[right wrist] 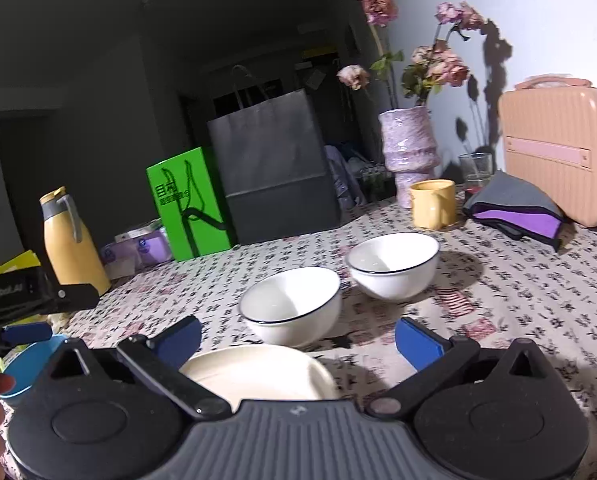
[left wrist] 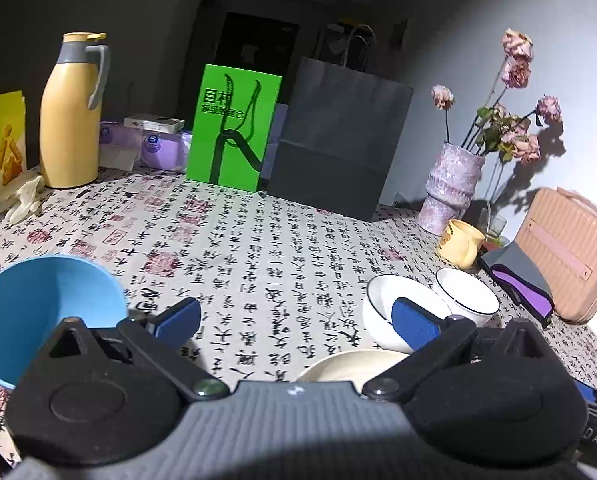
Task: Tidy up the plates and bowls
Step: 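Pull both open tools back and move them toward the white bowls, then close both tools on the rim of a white bowl, then lift the white bowl with both tools and carry it toward the blue bowl, then lower the held white bowl into the blue bowl with both tools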
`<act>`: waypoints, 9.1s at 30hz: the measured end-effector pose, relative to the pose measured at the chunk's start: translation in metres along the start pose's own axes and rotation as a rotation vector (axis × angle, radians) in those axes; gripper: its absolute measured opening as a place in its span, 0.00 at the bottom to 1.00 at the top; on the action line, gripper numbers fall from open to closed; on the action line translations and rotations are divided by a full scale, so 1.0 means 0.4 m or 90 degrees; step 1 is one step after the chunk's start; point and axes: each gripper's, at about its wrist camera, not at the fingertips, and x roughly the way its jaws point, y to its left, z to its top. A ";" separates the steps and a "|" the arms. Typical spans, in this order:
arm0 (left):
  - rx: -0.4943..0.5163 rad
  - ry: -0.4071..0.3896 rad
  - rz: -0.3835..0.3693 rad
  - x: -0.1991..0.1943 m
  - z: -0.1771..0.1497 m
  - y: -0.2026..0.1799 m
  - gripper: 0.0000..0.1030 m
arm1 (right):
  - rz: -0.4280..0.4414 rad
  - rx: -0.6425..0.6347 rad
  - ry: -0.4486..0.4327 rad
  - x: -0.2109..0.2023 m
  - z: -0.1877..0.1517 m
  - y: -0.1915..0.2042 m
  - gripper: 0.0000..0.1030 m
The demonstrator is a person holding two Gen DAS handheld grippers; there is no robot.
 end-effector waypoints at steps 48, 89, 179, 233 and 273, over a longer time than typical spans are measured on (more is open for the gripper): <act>0.027 0.094 -0.001 0.178 0.095 -0.094 1.00 | 0.078 -0.017 0.156 0.213 0.146 -0.114 1.00; 0.029 0.429 -0.010 0.569 0.095 -0.197 0.09 | 0.003 0.067 0.389 0.520 0.166 -0.098 0.16; -0.023 0.237 0.046 0.133 0.211 0.045 0.08 | 0.074 -0.081 0.288 0.283 0.211 0.288 0.12; -0.151 0.180 0.160 -0.082 0.178 0.475 0.09 | 0.208 -0.179 0.342 0.283 0.062 0.718 0.12; -0.113 0.292 0.162 0.044 0.092 0.568 0.09 | 0.194 -0.280 0.436 0.390 -0.040 0.779 0.14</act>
